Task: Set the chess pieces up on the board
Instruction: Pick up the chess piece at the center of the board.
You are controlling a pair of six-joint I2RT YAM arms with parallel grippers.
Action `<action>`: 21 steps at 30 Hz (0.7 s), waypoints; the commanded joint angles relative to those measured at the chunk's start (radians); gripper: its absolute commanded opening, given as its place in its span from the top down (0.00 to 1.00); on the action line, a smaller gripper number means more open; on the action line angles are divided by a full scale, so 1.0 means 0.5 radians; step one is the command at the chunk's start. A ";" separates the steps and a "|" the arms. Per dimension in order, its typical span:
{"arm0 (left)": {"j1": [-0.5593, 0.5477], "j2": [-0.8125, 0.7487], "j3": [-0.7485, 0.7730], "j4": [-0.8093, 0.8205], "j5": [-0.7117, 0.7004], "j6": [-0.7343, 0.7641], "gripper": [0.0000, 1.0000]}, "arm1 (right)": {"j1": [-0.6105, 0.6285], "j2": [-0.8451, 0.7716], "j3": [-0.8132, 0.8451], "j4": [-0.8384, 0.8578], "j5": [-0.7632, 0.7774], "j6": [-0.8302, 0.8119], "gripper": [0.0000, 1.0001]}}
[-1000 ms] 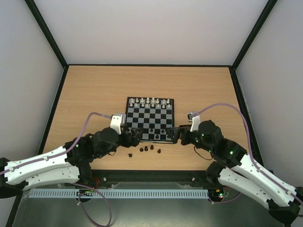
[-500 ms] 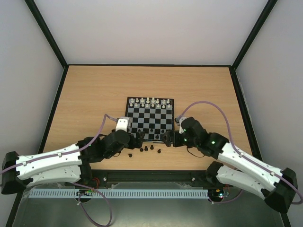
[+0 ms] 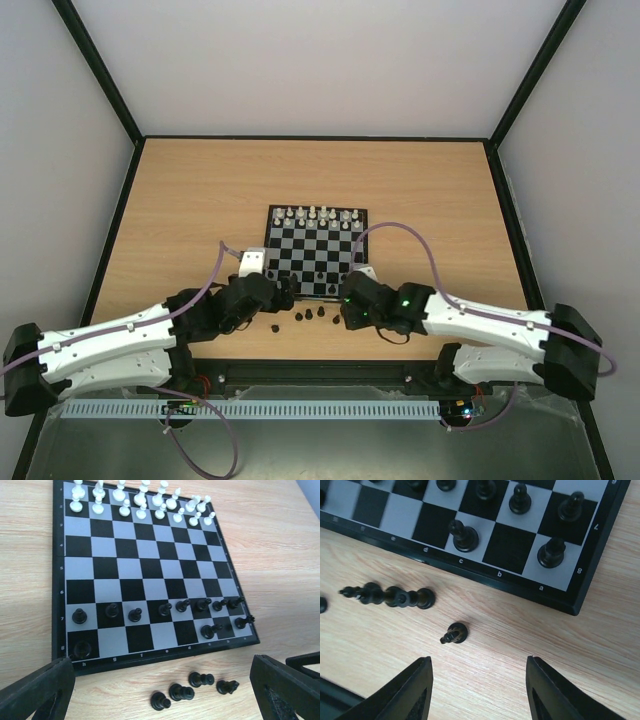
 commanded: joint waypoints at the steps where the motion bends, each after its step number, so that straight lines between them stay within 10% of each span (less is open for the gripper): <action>1: 0.033 0.002 -0.056 -0.044 -0.049 -0.029 0.01 | 0.123 0.196 0.114 -0.158 0.254 0.162 0.49; 21: 0.095 -0.135 -0.130 -0.071 0.005 0.036 0.01 | 0.141 0.672 0.292 0.011 0.188 0.119 0.49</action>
